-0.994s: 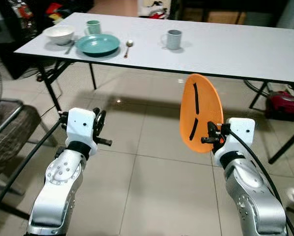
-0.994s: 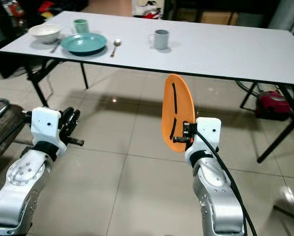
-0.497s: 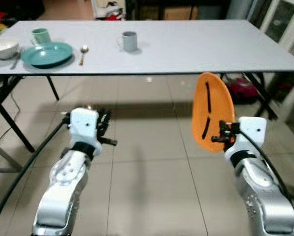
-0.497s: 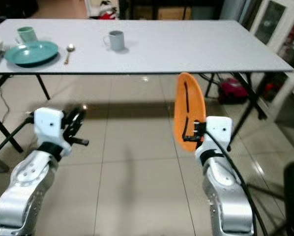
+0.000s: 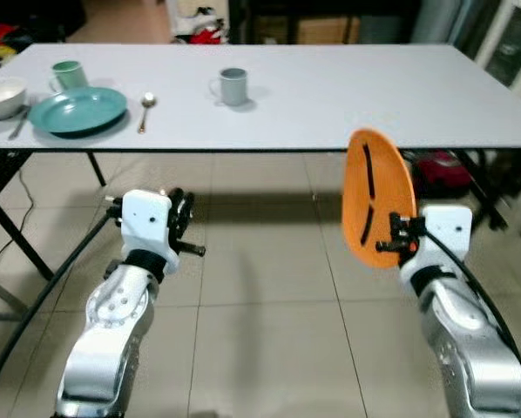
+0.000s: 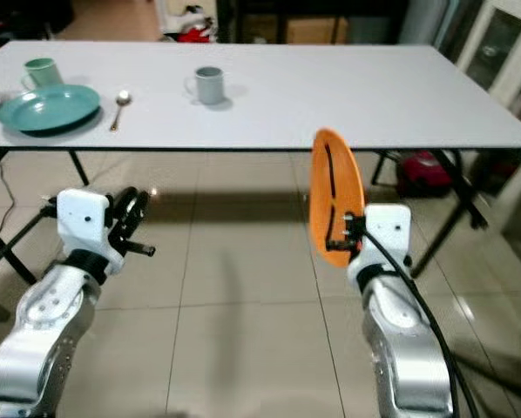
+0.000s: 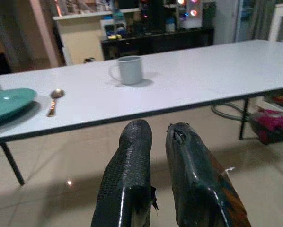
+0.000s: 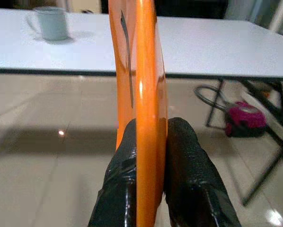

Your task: Setting the table

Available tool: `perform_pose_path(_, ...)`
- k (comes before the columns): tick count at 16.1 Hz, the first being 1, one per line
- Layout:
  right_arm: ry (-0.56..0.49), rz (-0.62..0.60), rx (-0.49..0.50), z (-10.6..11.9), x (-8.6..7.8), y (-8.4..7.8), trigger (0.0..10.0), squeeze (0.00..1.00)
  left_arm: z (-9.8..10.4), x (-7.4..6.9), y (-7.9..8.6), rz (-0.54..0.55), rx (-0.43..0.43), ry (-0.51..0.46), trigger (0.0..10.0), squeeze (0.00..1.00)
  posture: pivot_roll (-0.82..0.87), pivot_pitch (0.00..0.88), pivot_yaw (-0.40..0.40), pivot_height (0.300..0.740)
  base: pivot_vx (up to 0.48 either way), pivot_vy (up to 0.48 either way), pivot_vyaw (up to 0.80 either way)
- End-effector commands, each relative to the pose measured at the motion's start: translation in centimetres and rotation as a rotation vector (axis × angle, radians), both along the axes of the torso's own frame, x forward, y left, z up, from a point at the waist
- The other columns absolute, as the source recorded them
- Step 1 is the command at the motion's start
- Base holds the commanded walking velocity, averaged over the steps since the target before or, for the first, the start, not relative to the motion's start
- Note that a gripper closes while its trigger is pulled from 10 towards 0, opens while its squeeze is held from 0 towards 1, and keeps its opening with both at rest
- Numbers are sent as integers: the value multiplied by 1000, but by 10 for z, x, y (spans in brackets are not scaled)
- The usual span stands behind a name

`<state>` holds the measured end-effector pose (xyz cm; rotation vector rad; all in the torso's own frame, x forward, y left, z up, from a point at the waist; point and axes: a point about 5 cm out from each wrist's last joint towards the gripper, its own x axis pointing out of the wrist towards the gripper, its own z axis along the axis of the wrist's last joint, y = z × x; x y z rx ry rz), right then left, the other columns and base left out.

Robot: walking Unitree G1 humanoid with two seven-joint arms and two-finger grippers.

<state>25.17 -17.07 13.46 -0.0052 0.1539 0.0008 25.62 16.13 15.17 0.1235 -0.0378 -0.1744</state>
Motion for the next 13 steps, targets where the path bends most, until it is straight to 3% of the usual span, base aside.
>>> perform_pose_path(1,-73,75,38,13,5,14,10000,0,-1,-2,5,13,7,6,10000,0,43,0,-18,740,360,0,0)
perform_pose_path(6,-81,88,65,14,4,20,10000,0,-6,-10,11,24,23,24,10000,0,49,0,-9,740,365,0,0)
perform_pose_path(13,-121,103,90,18,7,16,10000,0,-1,-8,8,6,25,9,10000,0,66,0,-12,740,381,0,0)
